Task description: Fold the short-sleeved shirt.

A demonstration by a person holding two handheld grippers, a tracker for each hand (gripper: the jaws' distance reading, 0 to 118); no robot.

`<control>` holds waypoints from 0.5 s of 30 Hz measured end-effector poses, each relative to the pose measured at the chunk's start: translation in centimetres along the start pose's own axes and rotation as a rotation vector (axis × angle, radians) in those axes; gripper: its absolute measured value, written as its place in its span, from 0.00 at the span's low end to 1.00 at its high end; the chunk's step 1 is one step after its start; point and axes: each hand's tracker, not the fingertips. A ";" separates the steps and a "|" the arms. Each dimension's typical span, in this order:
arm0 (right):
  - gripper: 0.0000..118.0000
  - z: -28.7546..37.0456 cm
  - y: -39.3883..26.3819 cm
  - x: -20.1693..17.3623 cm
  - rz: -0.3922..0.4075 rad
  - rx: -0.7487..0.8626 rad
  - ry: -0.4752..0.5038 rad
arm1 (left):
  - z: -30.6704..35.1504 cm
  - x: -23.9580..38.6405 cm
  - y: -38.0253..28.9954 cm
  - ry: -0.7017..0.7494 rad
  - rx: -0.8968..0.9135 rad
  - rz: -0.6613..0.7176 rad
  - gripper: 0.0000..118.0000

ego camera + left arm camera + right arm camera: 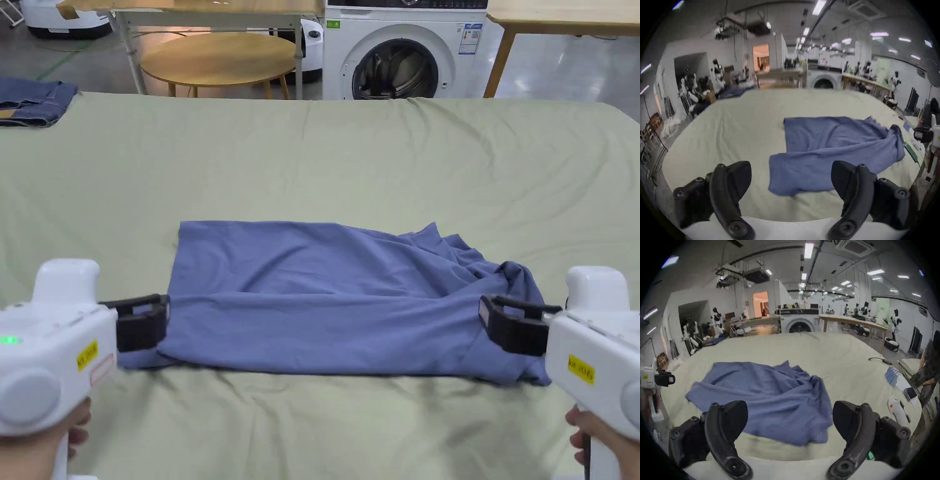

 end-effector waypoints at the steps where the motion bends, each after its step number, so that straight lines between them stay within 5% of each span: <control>1: 0.90 1.1 -0.6 -1.0 -0.006 0.022 -0.003 | 0.9 0.8 -0.9 -0.023 0.005 -0.005 0.86; 2: 0.87 1.9 -1.2 -1.8 -0.018 0.046 0.004 | 1.6 1.5 -1.8 -0.022 0.001 -0.005 0.83; 3: 0.65 2.7 -1.7 -2.5 -0.020 0.064 0.005 | 2.1 2.1 -2.7 -0.018 0.009 -0.008 0.67; 5: 0.06 3.4 -2.8 -3.9 0.016 0.077 -0.046 | 2.5 2.8 -4.2 0.000 0.004 -0.020 0.14; 6: 0.00 3.6 -3.4 -4.4 0.026 0.084 -0.056 | 2.6 2.9 -4.9 0.000 -0.007 -0.006 0.00; 8: 0.00 4.1 -3.9 -4.4 0.000 0.068 0.006 | 2.5 2.1 -5.9 -0.061 -0.050 0.083 0.00; 15: 0.00 4.1 -4.7 -3.5 -0.024 0.038 -0.008 | 1.1 -1.8 -8.0 -0.012 -0.133 0.140 0.00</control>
